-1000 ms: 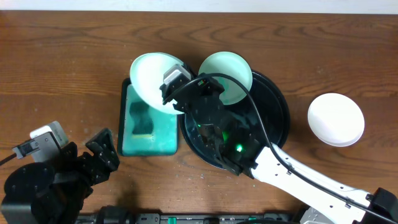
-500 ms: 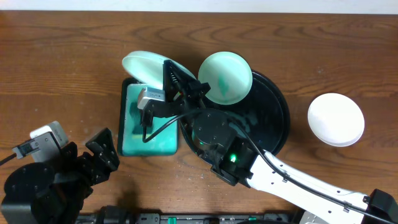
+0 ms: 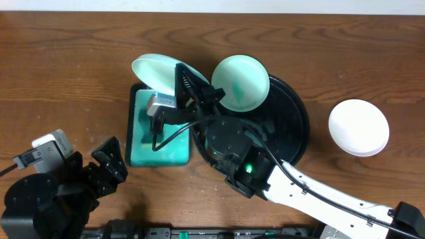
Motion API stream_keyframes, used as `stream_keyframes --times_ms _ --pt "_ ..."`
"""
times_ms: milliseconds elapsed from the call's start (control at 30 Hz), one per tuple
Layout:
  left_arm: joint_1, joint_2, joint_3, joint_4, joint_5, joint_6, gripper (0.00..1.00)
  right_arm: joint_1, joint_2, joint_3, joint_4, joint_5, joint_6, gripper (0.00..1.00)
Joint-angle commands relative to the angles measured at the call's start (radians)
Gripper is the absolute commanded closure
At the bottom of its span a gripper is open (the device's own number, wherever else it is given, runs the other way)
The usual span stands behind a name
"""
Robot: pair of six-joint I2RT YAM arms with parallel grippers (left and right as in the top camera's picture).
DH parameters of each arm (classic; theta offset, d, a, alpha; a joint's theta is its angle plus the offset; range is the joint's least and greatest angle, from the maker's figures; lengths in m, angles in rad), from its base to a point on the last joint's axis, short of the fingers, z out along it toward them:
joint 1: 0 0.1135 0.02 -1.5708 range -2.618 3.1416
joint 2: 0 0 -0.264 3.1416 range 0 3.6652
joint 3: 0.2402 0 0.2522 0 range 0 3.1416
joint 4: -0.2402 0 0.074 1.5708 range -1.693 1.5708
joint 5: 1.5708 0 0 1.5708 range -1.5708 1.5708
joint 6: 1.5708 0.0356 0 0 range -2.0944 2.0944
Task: Clean dirty plates on tray and stack at the side
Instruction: 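Carry the pale green plate right and stack it on the white plate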
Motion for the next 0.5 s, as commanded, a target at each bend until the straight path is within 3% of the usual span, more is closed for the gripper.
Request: stream_keyframes --times_ms 0,33,67,200,300,467 --pt "0.006 0.000 0.010 -0.003 -0.009 0.002 0.15 -0.121 -0.006 0.011 -0.062 0.236 0.431 0.99" --pt "0.006 0.000 0.010 -0.003 -0.009 0.002 0.15 -0.217 -0.006 0.011 -0.220 0.311 0.746 0.99" --pt "0.006 0.000 0.010 -0.003 -0.009 0.002 0.15 -0.268 -0.006 0.011 -0.332 0.297 0.912 0.99" --pt "0.006 0.000 0.010 -0.003 -0.009 0.002 0.15 -0.460 -0.009 0.011 -0.670 -0.009 1.289 0.99" --pt "0.006 0.000 0.010 -0.003 -0.009 0.002 0.15 -0.625 -0.017 0.011 -0.839 -0.249 1.444 0.99" --pt "0.006 0.000 0.010 -0.003 -0.009 0.002 0.15 -0.933 -0.041 0.011 -1.003 -0.538 1.478 0.99"
